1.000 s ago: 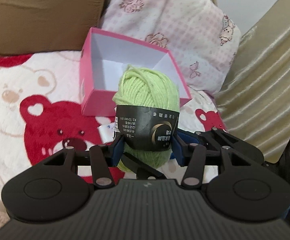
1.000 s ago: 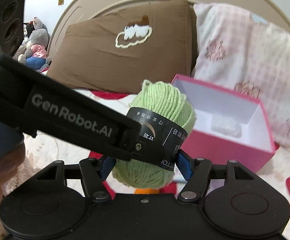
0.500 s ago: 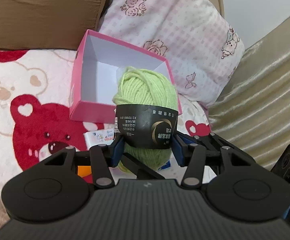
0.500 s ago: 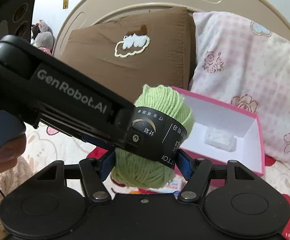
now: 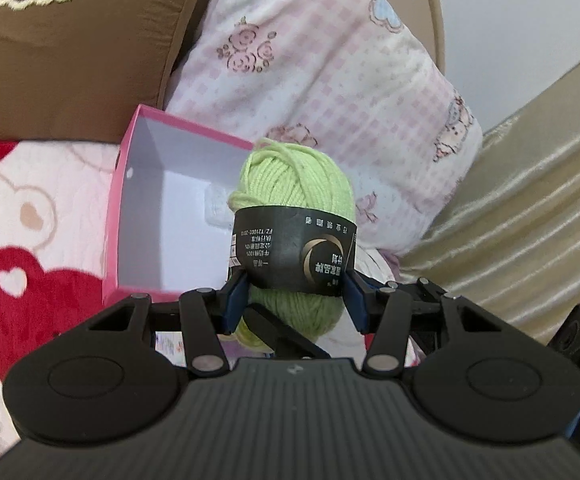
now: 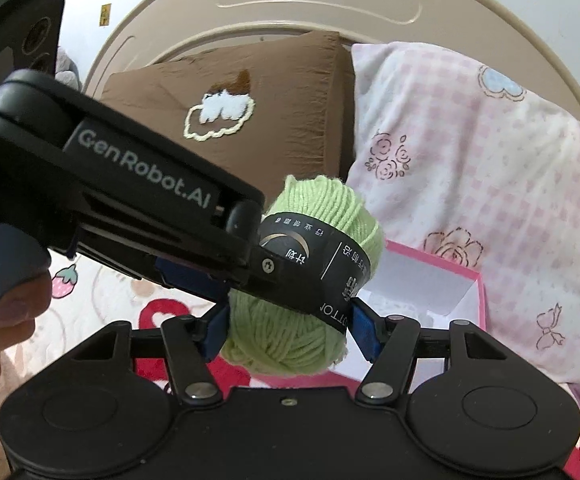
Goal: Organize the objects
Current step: 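Lower the green yarn ball into the pink box beside the floss-pick box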
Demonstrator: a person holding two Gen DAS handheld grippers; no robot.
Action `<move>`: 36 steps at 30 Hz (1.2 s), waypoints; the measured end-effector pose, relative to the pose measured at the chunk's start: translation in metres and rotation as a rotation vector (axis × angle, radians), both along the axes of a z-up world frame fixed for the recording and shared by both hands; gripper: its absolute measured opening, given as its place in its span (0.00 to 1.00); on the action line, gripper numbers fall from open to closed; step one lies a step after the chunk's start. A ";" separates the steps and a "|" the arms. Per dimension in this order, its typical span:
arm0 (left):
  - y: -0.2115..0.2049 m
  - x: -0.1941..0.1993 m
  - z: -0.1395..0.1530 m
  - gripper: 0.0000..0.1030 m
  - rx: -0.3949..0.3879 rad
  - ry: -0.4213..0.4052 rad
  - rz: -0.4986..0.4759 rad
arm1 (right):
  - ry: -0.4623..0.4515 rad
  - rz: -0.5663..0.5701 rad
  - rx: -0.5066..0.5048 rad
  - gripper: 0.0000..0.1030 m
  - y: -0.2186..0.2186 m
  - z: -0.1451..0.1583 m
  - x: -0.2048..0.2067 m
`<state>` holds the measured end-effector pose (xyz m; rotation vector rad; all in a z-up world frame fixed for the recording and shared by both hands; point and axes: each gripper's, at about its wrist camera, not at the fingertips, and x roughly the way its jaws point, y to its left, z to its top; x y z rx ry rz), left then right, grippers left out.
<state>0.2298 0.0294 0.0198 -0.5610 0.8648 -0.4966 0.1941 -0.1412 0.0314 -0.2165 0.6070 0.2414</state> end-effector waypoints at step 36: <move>-0.020 0.114 -0.115 0.47 0.098 0.031 0.004 | 0.252 0.045 0.240 0.65 -0.058 -0.093 0.145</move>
